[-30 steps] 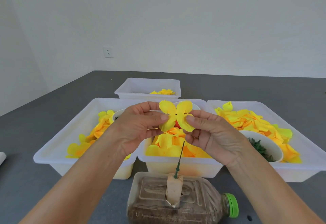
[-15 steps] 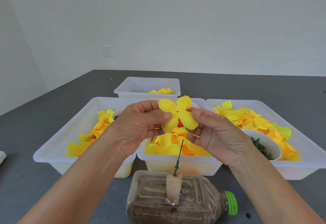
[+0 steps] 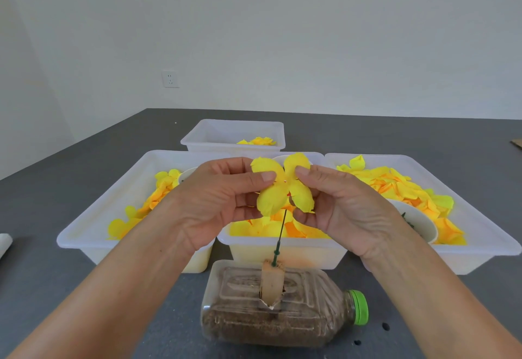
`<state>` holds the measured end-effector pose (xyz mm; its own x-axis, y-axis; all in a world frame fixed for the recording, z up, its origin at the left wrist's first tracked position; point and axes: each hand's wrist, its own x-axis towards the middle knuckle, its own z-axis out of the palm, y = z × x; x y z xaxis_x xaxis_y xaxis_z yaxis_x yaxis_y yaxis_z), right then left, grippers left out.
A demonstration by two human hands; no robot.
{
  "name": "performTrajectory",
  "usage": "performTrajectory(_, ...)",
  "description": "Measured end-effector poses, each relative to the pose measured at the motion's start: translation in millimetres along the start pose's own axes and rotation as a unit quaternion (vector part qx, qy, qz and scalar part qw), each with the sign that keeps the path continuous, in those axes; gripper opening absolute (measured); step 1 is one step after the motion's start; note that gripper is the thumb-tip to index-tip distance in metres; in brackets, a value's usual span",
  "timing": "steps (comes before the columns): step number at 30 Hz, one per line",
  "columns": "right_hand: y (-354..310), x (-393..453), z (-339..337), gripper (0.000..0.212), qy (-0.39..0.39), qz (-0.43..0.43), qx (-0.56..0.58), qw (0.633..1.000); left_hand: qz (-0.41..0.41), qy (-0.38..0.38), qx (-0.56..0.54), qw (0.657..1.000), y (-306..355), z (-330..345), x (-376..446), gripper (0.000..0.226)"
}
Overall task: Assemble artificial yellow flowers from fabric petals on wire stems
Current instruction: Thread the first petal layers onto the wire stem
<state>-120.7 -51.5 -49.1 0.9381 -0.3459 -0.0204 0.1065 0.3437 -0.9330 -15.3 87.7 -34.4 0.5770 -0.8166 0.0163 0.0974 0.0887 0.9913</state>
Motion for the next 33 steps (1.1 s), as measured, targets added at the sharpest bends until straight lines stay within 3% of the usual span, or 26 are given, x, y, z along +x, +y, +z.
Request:
performTrajectory(7, 1.5, -6.8, 1.1, 0.033, 0.010, 0.009, -0.015, 1.000, -0.021, -0.008, 0.002, 1.000, -3.4, 3.1, -6.7, 0.019)
performTrajectory(10, 5.0, -10.4, -1.7, 0.026, 0.014, 0.018, -0.019, 1.000, -0.042, -0.011, -0.002, 0.999, -9.1, 5.5, -9.8, 0.010)
performTrajectory(17, 14.7, -13.0, -4.3, 0.019, 0.026, 0.024, -0.028, 0.999, -0.079, -0.001, -0.012, 0.997, -20.0, 7.2, -10.9, 0.025)
performTrajectory(26, 12.4, -6.7, 1.9, 0.012, 0.047, 0.001, -0.076, 0.996, -0.069, 0.030, -0.071, 0.995, -21.8, 9.8, -10.3, 0.013)
performTrajectory(30, 11.3, -6.2, 2.5, 0.024, 0.052, -0.004, -0.086, 0.995, -0.069, 0.040, -0.083, 0.993, -22.4, 10.9, -10.5, 0.012)
performTrajectory(33, 10.5, -4.6, 2.4, 0.009, 0.056, -0.003, -0.096, 0.994, -0.068, 0.046, -0.095, 0.992, -24.3, 10.4, -11.3, 0.007)
